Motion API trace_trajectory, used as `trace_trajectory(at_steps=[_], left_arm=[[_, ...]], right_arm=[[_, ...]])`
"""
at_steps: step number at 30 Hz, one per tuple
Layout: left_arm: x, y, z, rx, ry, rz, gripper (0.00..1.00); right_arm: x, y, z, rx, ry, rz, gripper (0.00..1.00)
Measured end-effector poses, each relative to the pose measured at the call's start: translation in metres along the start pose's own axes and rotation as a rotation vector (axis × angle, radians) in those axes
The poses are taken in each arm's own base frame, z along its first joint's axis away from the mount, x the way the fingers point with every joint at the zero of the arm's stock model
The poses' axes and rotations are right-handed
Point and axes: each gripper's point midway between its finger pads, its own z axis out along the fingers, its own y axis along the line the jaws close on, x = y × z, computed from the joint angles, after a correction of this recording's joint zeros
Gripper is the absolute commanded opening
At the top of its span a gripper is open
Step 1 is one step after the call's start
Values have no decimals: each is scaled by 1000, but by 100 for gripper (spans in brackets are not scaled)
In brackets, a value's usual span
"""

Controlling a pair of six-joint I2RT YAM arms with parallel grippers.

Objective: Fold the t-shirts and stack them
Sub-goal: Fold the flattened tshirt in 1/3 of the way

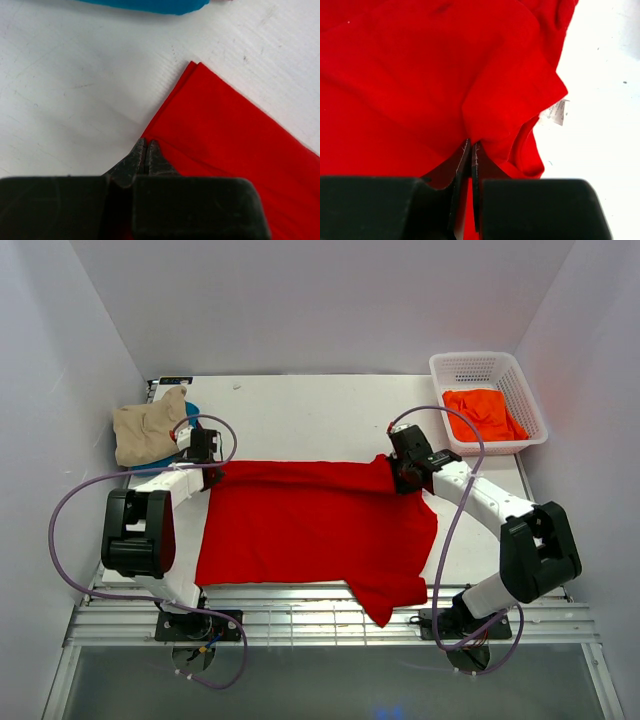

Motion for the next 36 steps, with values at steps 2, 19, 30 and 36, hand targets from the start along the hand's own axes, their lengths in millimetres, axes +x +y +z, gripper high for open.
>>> trace_trajectory(at_steps=[2, 19, 30, 36], left_arm=[[5, 3, 0, -10, 12, 4, 2], [-45, 15, -57, 10, -176, -157, 39], [-28, -20, -4, 52, -58, -85, 3], [-5, -20, 15, 39, 6, -42, 3]], right_arm=[[4, 0, 2, 9, 11, 5, 8], [18, -6, -12, 80, 59, 14, 63], [-63, 16, 53, 67, -63, -29, 56], [-93, 17, 91, 89, -81, -58, 56]])
